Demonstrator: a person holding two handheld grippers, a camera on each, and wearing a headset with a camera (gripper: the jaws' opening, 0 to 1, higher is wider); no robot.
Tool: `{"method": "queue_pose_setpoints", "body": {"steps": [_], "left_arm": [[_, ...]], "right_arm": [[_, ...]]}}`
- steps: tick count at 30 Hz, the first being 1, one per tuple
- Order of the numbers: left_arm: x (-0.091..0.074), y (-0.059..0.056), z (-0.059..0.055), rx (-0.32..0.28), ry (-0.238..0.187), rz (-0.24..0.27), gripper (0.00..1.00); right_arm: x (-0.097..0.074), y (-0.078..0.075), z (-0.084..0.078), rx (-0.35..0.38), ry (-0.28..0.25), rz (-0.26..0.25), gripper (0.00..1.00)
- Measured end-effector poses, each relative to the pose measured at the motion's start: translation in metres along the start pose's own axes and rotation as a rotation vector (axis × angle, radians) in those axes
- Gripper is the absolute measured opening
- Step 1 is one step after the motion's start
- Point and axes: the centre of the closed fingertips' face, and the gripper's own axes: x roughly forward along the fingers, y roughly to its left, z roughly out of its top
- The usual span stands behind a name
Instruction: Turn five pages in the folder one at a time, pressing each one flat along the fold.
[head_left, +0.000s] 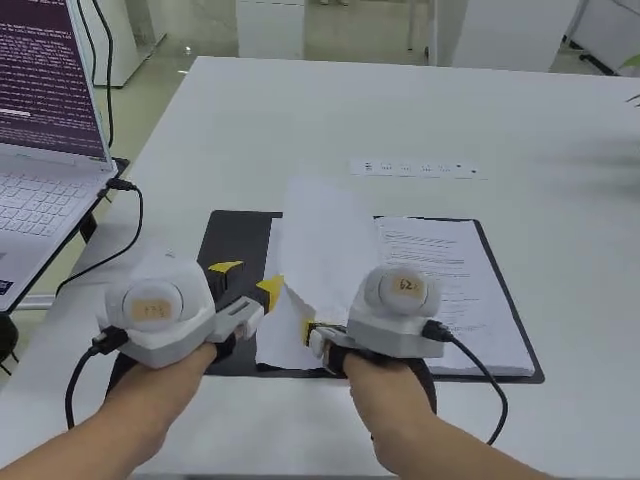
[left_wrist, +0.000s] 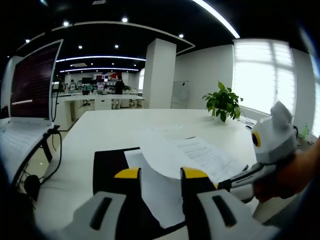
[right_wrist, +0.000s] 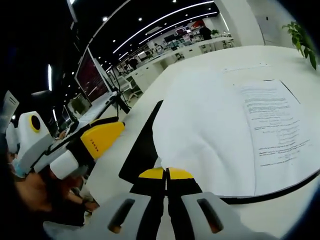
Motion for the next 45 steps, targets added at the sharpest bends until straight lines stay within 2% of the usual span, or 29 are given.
{"method": "queue_pose_setpoints", "body": {"steps": [3, 8, 12, 16, 18, 20, 25, 27, 31, 36, 38, 39, 40, 41, 43, 45], "left_arm": [[0.0, 0.001, -0.007, 0.0, 0.02, -0.001, 0.3], [0.004, 0.002, -0.02, -0.003, 0.057, -0.004, 0.29], [0.011, -0.002, -0.033, 0.011, 0.106, -0.02, 0.29], [0.018, -0.009, -0.036, 0.011, 0.122, -0.038, 0.29], [0.024, -0.012, -0.041, 0.019, 0.143, -0.049, 0.29], [0.03, -0.016, -0.045, 0.014, 0.165, -0.062, 0.29], [0.04, -0.025, -0.058, 0.023, 0.215, -0.079, 0.29], [0.041, -0.024, -0.066, 0.023, 0.241, -0.067, 0.29], [0.042, -0.016, -0.087, 0.011, 0.302, -0.034, 0.28], [0.04, -0.013, -0.112, 0.006, 0.343, -0.007, 0.23], [0.036, -0.011, -0.122, 0.045, 0.374, 0.019, 0.22], [0.035, -0.008, -0.12, 0.066, 0.348, 0.038, 0.21], [0.035, -0.011, -0.121, 0.048, 0.341, 0.032, 0.21], [0.035, -0.011, -0.119, 0.059, 0.326, 0.041, 0.21], [0.035, -0.009, -0.119, 0.106, 0.319, 0.055, 0.19], [0.034, -0.01, -0.12, 0.104, 0.303, 0.051, 0.19]], "right_arm": [[0.01, 0.001, -0.012, -0.025, 0.04, -0.005, 0.0], [0.02, 0.001, -0.023, -0.049, 0.08, -0.022, 0.0], [0.022, 0.002, -0.027, -0.069, 0.09, -0.027, 0.0], [0.025, -0.001, -0.032, -0.085, 0.094, -0.029, 0.0], [0.026, -0.002, -0.035, -0.107, 0.093, -0.031, 0.0], [0.025, -0.001, -0.037, -0.135, 0.084, -0.02, 0.0], [0.021, 0.004, -0.043, -0.128, 0.078, 0.027, 0.04], [0.014, 0.01, -0.047, -0.149, 0.085, 0.05, 0.03], [0.003, 0.006, -0.052, -0.19, 0.087, 0.053, 0.02], [-0.012, -0.017, -0.04, -0.19, 0.04, 0.027, 0.0], [-0.016, -0.027, -0.033, -0.158, 0.013, 0.012, 0.0], [-0.017, -0.032, -0.028, -0.136, -0.008, 0.002, 0.0], [-0.02, -0.038, -0.02, -0.105, -0.042, -0.004, 0.0], [-0.023, -0.045, -0.011, -0.088, -0.075, -0.01, 0.0], [-0.025, -0.056, 0.001, -0.073, -0.117, -0.019, 0.0], [-0.025, -0.067, 0.009, -0.068, -0.137, -0.022, 0.0]]}}
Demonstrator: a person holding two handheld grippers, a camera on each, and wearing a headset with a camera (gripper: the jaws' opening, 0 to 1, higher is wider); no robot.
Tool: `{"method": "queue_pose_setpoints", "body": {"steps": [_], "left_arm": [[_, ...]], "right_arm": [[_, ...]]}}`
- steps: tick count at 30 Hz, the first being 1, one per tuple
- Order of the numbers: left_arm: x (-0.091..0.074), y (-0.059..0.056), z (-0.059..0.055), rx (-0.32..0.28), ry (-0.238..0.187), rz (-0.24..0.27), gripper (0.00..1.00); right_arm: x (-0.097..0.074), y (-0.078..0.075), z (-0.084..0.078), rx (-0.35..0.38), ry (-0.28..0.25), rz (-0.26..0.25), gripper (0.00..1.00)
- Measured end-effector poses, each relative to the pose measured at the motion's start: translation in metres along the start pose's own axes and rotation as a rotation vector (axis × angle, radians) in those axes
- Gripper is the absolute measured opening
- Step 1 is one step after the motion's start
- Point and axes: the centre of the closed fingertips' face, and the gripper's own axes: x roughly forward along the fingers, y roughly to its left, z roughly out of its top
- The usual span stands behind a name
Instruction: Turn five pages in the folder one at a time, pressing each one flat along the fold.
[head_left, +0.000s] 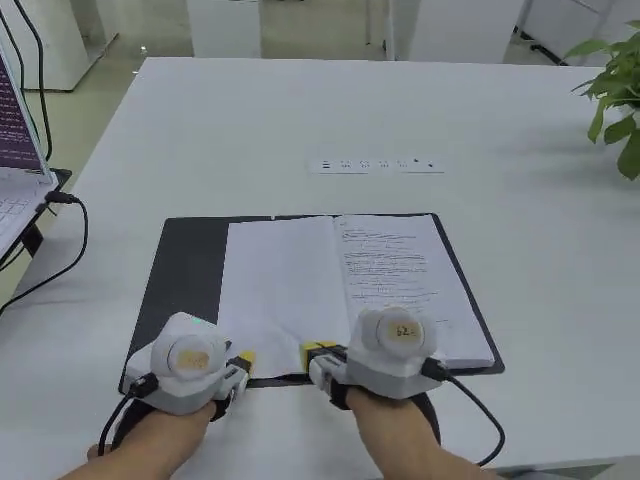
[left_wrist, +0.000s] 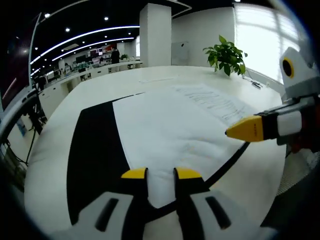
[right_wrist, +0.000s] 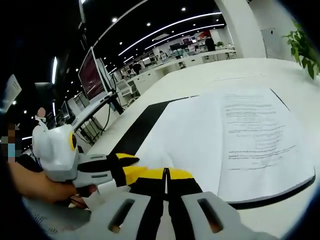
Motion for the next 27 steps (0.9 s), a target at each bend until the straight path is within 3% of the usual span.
{"method": "queue_pose_setpoints", "body": {"steps": [2, 18, 27], "left_arm": [[-0.001, 0.001, 0.0, -0.021, -0.022, 0.001, 0.19], [0.0, 0.002, 0.0, -0.048, -0.05, 0.038, 0.19], [0.003, 0.003, 0.0, -0.044, -0.064, 0.036, 0.19]], "right_arm": [[0.002, -0.009, 0.005, 0.012, -0.011, -0.008, 0.0], [0.042, -0.066, 0.048, 0.019, -0.061, -0.012, 0.0], [0.07, -0.082, 0.052, 0.018, -0.035, -0.008, 0.0]]}}
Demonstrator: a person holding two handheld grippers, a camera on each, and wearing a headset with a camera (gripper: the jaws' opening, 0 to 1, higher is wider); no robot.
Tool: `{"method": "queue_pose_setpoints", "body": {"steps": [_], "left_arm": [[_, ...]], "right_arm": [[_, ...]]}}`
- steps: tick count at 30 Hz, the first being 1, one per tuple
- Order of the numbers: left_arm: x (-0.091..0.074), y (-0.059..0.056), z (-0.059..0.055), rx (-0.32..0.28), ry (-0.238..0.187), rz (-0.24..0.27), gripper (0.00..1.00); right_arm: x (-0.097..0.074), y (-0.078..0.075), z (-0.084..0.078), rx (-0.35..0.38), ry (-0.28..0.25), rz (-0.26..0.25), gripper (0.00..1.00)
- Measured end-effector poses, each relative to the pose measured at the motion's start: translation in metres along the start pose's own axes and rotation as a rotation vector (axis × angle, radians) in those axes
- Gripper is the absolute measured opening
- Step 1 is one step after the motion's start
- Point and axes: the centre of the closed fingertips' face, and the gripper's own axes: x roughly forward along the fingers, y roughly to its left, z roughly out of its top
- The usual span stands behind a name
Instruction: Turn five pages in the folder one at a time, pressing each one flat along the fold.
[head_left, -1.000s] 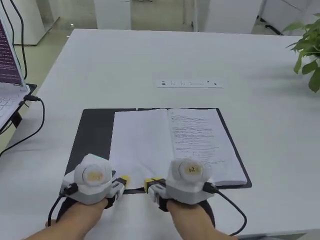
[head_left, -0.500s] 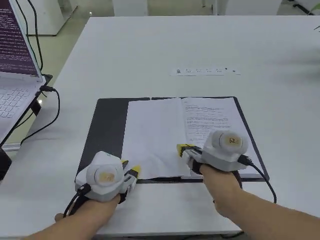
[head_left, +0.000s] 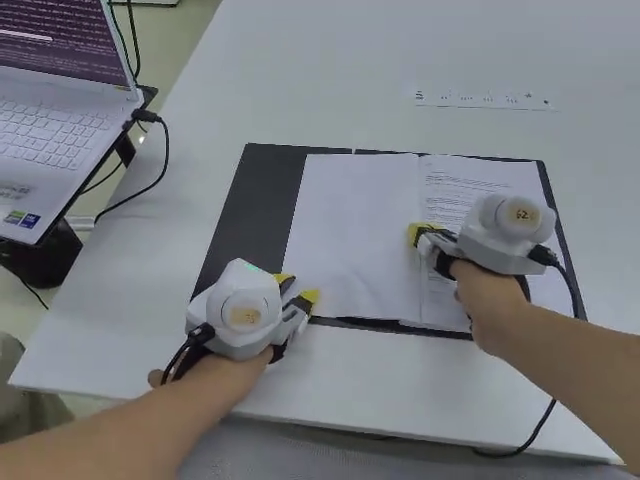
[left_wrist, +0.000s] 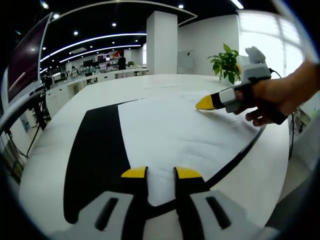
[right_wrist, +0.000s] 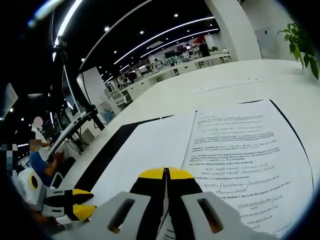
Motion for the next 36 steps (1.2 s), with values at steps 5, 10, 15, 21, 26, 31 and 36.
{"method": "queue_pose_setpoints", "body": {"steps": [5, 10, 15, 21, 26, 31, 36], "left_arm": [[0.001, 0.0, 0.0, -0.005, -0.005, -0.001, 0.19], [0.004, 0.001, 0.0, -0.008, -0.006, -0.001, 0.19], [0.004, 0.001, 0.0, -0.01, -0.011, -0.002, 0.19], [0.004, 0.001, 0.0, -0.01, -0.01, -0.001, 0.19], [0.005, 0.001, 0.0, -0.015, -0.013, -0.001, 0.19], [0.005, 0.001, 0.0, -0.017, -0.013, 0.0, 0.19], [0.005, 0.001, 0.0, -0.02, -0.015, 0.0, 0.19]], "right_arm": [[0.013, -0.004, 0.009, 0.015, -0.011, 0.009, 0.0], [0.023, -0.007, 0.019, 0.035, -0.025, -0.005, 0.0], [0.036, -0.012, 0.031, 0.063, -0.038, -0.006, 0.0], [0.052, -0.022, 0.043, 0.097, -0.044, -0.02, 0.0], [0.06, -0.025, 0.053, 0.103, -0.047, -0.021, 0.0], [0.072, -0.029, 0.061, 0.102, -0.053, -0.02, 0.0], [0.09, -0.04, 0.07, 0.111, -0.058, -0.032, 0.0]]}}
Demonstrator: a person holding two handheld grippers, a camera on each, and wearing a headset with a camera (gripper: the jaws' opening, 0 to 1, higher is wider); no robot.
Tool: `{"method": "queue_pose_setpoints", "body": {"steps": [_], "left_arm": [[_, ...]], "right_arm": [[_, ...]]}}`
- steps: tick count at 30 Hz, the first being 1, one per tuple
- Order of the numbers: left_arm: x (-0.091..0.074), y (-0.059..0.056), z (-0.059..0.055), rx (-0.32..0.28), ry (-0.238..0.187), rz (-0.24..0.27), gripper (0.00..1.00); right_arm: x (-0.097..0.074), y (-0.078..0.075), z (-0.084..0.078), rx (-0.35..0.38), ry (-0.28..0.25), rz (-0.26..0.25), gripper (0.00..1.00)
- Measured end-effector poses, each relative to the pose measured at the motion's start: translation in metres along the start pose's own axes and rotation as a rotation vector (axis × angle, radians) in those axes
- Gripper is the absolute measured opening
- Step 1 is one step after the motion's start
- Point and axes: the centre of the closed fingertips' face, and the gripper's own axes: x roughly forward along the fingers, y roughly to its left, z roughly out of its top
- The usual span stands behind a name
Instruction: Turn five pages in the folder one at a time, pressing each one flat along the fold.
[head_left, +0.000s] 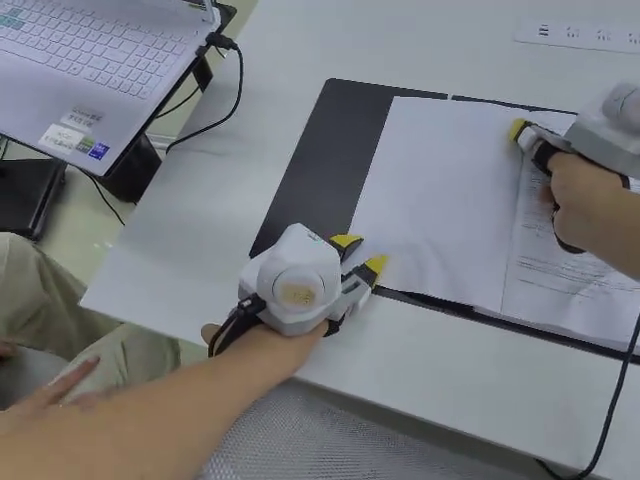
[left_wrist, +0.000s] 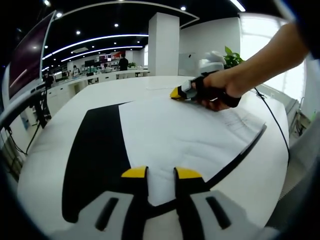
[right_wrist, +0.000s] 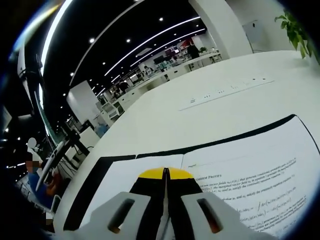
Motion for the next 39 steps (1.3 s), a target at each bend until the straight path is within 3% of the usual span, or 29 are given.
{"method": "queue_pose_setpoints", "body": {"steps": [11, 14, 19, 33, 39], "left_arm": [[-0.002, 0.0, 0.0, -0.001, -0.003, -0.001, 0.19], [-0.002, 0.0, 0.0, -0.003, -0.004, 0.0, 0.19], [-0.003, 0.0, 0.0, -0.006, -0.006, 0.0, 0.19], [-0.002, 0.0, 0.001, -0.006, -0.011, 0.0, 0.19], [-0.003, 0.0, 0.001, -0.009, -0.012, 0.001, 0.19]], "right_arm": [[0.025, -0.017, 0.01, -0.001, -0.006, -0.025, 0.0], [0.019, -0.015, 0.007, -0.021, -0.019, -0.02, 0.0], [0.011, -0.013, 0.001, 0.009, -0.027, 0.0, 0.0], [-0.012, 0.0, -0.013, 0.031, -0.002, 0.05, 0.0], [-0.038, 0.012, -0.029, 0.044, 0.0, 0.076, 0.0]]}}
